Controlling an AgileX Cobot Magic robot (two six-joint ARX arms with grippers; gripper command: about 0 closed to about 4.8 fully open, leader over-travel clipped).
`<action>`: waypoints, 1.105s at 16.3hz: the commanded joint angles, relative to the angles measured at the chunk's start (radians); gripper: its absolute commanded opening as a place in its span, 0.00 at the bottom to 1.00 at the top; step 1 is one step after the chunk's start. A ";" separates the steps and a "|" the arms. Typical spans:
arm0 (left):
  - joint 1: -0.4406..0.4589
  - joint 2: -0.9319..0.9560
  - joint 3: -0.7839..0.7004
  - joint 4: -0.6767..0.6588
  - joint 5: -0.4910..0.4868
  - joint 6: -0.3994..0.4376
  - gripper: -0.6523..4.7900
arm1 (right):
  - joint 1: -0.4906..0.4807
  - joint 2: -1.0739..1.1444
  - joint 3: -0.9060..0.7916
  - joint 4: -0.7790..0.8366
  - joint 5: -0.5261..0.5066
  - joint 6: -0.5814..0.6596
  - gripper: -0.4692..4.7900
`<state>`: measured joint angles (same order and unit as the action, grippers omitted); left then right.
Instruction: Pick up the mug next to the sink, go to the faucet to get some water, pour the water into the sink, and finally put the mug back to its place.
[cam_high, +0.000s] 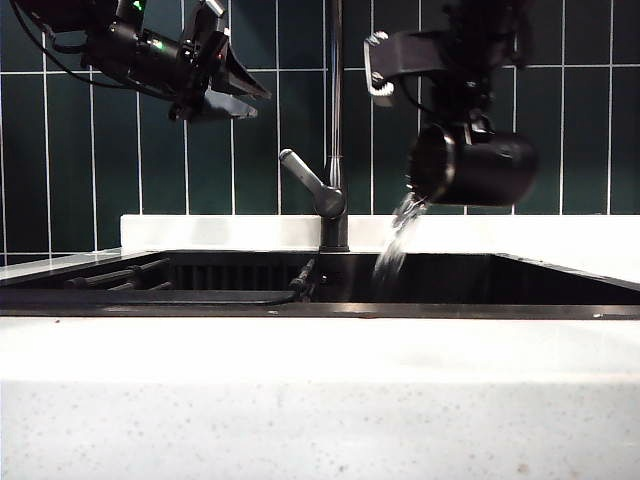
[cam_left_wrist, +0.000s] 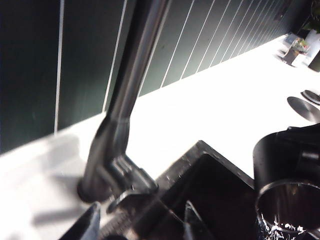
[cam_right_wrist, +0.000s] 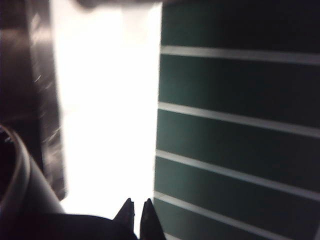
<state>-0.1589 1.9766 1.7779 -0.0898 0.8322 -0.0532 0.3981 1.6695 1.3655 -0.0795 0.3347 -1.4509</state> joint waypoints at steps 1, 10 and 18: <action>-0.002 -0.008 0.003 -0.052 -0.002 -0.007 0.51 | 0.012 -0.018 0.018 0.045 0.043 -0.079 0.12; -0.002 -0.008 0.002 -0.051 -0.019 -0.002 0.51 | 0.013 -0.035 0.023 0.040 0.045 -0.208 0.12; -0.002 -0.008 0.002 -0.052 -0.021 0.001 0.51 | 0.012 -0.035 0.023 0.003 0.030 -0.220 0.12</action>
<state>-0.1593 1.9770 1.7775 -0.1478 0.8097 -0.0570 0.4091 1.6444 1.3808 -0.0959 0.3588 -1.6749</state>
